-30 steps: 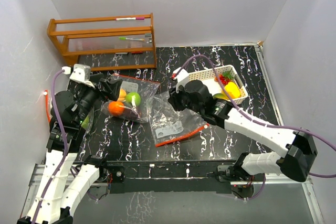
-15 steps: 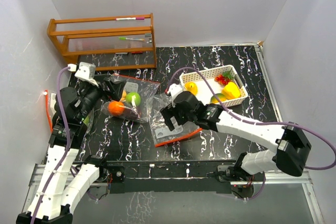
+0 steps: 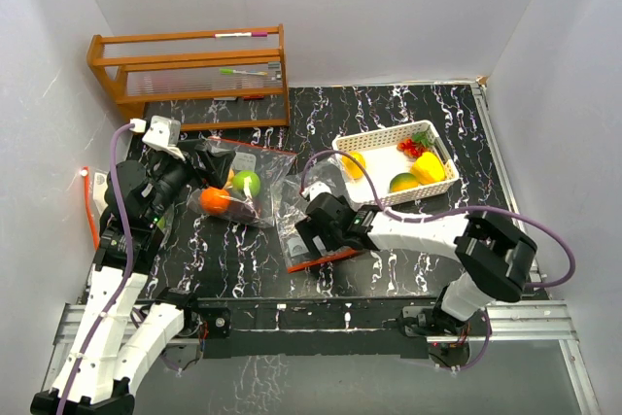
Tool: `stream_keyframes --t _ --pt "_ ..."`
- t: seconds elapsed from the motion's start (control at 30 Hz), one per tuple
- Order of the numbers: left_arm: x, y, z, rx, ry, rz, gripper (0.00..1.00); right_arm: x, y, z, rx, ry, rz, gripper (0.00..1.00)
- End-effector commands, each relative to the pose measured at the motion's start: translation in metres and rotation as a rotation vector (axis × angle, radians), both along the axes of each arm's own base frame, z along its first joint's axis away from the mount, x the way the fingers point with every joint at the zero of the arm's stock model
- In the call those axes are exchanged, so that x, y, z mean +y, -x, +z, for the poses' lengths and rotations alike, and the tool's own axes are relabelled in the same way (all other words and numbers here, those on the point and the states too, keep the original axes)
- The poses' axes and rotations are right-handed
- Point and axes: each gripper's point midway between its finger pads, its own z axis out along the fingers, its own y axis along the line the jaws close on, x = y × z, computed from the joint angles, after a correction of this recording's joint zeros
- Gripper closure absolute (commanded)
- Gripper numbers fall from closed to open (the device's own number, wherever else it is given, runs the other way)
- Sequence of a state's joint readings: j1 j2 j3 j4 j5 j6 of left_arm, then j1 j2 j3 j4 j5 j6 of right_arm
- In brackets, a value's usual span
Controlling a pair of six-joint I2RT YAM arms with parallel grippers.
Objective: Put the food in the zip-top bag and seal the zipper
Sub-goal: Pick up the zipper food storage bag at the center of the board.
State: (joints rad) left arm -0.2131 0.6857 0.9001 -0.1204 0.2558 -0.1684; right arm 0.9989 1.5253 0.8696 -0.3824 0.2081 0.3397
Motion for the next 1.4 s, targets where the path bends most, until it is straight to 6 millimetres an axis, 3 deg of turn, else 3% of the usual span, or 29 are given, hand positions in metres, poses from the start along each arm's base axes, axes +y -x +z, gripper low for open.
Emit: stream_keyframes --t 0.0,0.13,0.23,0.33,0.5,0.7,0.8,0.93,1.03,1.23,1.37 --pt "-0.002 0.002 0.006 -0.023 -0.003 -0.015 0.16 0.006 -0.013 -0.005 -0.049 -0.035 -0.051 0.02" --pt "0.000 0.001 0.007 -0.025 -0.010 -0.009 0.16 0.002 -0.009 -0.018 -0.032 -0.023 -0.061 0.01" --pt "0.000 0.001 0.007 -0.026 -0.013 -0.008 0.16 -0.003 -0.004 -0.034 0.003 0.005 -0.073 0.08" --pt "0.000 0.000 0.007 -0.024 -0.014 -0.004 0.16 -0.005 0.005 -0.048 0.045 0.000 -0.081 0.20" --pt "0.001 0.000 0.006 -0.022 -0.020 0.000 0.16 -0.004 0.011 -0.052 0.066 -0.049 -0.096 0.45" --pt "0.002 0.000 0.006 -0.021 -0.021 0.002 0.16 0.005 0.009 -0.038 0.052 -0.094 -0.077 0.83" --pt "0.002 0.000 0.007 -0.022 -0.021 0.005 0.16 0.014 0.005 -0.024 0.039 -0.125 -0.065 0.92" --pt "0.003 0.002 0.009 -0.025 -0.026 0.006 0.16 0.019 -0.005 0.004 -0.007 -0.165 -0.074 0.92" --pt "0.004 0.003 0.011 -0.030 -0.027 0.009 0.16 0.018 -0.022 0.040 -0.060 -0.259 -0.111 0.92" --pt "-0.001 0.004 0.013 -0.034 -0.001 -0.014 0.16 -0.001 -0.069 0.151 -0.259 -0.576 -0.228 0.92" --pt "-0.017 0.009 0.019 -0.060 0.023 -0.109 0.16 -0.015 -0.092 0.204 -0.349 -0.719 -0.299 0.92"
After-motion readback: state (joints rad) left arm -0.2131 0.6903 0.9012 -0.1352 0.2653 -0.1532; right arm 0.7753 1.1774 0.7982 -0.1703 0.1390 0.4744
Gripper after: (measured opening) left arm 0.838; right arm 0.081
